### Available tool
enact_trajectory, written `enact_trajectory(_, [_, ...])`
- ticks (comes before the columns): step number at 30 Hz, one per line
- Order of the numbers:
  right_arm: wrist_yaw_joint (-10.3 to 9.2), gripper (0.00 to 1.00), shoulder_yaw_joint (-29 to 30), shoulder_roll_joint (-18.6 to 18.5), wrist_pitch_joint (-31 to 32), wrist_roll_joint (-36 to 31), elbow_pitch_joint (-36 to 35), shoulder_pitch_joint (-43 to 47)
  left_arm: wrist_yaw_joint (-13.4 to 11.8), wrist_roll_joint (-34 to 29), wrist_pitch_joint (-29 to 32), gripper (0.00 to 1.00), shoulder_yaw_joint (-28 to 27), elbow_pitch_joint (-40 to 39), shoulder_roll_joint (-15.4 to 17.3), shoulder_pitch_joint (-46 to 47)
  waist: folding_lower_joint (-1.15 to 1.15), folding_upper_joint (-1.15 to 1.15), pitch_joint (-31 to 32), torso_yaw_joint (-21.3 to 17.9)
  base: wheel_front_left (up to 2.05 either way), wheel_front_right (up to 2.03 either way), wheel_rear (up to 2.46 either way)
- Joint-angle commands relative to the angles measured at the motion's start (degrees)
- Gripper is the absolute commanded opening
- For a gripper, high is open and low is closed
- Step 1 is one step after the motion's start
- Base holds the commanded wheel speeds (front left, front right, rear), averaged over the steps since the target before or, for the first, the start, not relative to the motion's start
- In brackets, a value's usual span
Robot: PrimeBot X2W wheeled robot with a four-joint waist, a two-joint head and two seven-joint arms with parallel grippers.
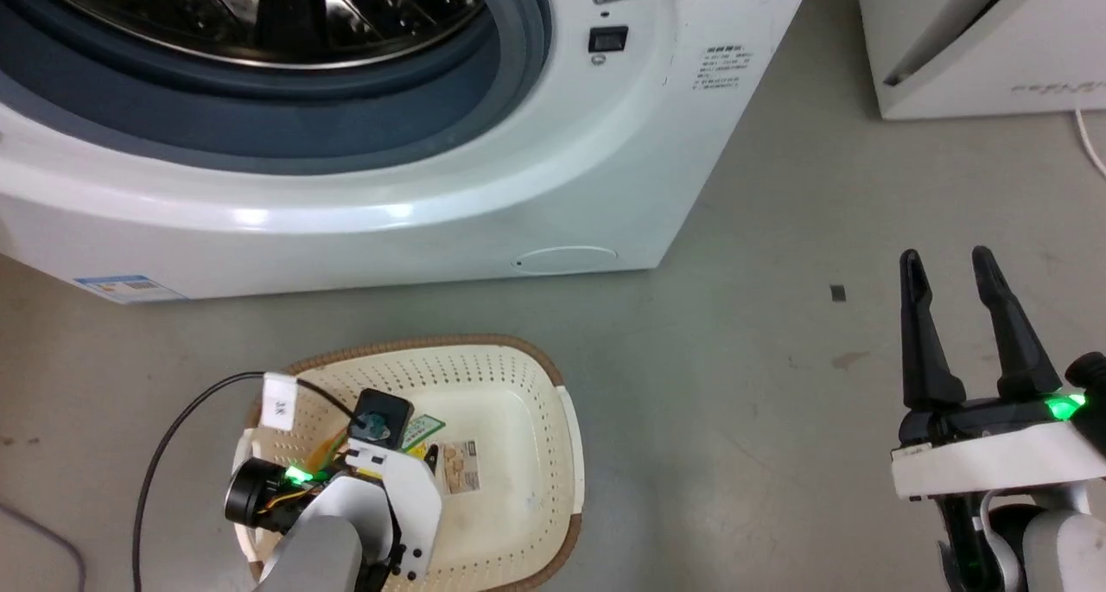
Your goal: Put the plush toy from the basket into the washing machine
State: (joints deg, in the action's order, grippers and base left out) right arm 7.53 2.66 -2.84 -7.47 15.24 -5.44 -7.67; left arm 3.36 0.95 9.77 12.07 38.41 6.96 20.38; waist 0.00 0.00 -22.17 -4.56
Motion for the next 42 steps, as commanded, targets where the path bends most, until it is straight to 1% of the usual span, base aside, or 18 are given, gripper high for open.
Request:
enact_trajectory(1, [-0.02,1.0,0.0,-0.02,-0.72,0.73,-0.67,-1.45,0.57,-0.21,1.4,1.0,1.16,1.87,0.51,1.94,0.0,0.0,-1.95,-0.48,0.0,0.0,0.0])
enact_trajectory(6, [-0.02,1.0,0.05,-0.02,-1.32,1.75,-1.46,-2.62,0.89,-0.01,5.09,1.0,4.7,4.82,1.29,4.43,0.0,0.0,-5.22,-0.86,0.0,0.0,0.0])
enact_trajectory(13, [-0.02,1.0,0.38,-0.02,-2.03,2.84,-2.35,-4.02,1.26,1.74,8.52,1.0,7.84,8.36,2.29,8.04,0.0,0.0,-8.93,-1.14,0.0,0.0,0.0])
enact_trajectory(15, [-0.02,1.0,0.41,-0.02,-2.27,3.21,-2.62,-4.51,1.39,1.14,9.52,1.0,10.06,9.54,2.93,9.2,0.0,0.0,-10.18,-1.29,0.0,0.0,0.0])
enact_trajectory(21, [-0.03,1.0,0.7,-0.03,-2.99,4.36,-3.37,-5.96,1.58,1.1,10.1,1.0,13.5,13.07,4.64,13.11,0.0,0.0,-13.6,-1.5,0.0,0.0,0.0])
enact_trajectory(31, [-0.03,1.0,1.02,-0.03,-4.18,6.23,-4.3,-8.19,-0.31,2.65,8.91,1.0,15.88,18.95,5.23,17.63,0.0,0.0,-18.43,-1.94,0.0,0.0,0.0])
enact_trajectory(38, [-0.03,1.0,1.4,-0.03,-5.01,7.87,-4.33,-9.64,-1.24,3.3,9.39,1.0,18.2,23.07,5.76,20.4,0.0,0.0,-20.4,-2.29,0.0,0.0,0.0])
enact_trajectory(39, [-0.03,1.0,1.32,-0.03,-5.13,8.04,-4.44,-9.88,-1.21,3.71,9.87,0.61,18.27,23.66,5.84,20.74,0.0,0.0,-20.68,-2.4,0.0,0.0,0.0])
enact_trajectory(40, [-0.03,1.0,1.29,-0.03,-5.25,8.29,-4.6,-10.14,-1.05,4.1,10.38,0.0,18.37,24.25,5.9,21.08,0.0,0.0,-20.96,-2.52,0.0,0.0,0.0])
enact_trajectory(42, [-0.04,1.0,1.43,-0.03,-5.49,8.88,-4.91,-10.51,-0.4,4.35,11.57,0.0,19.17,25.43,6.09,21.84,0.0,0.0,-21.47,-2.66,0.0,0.0,0.0])
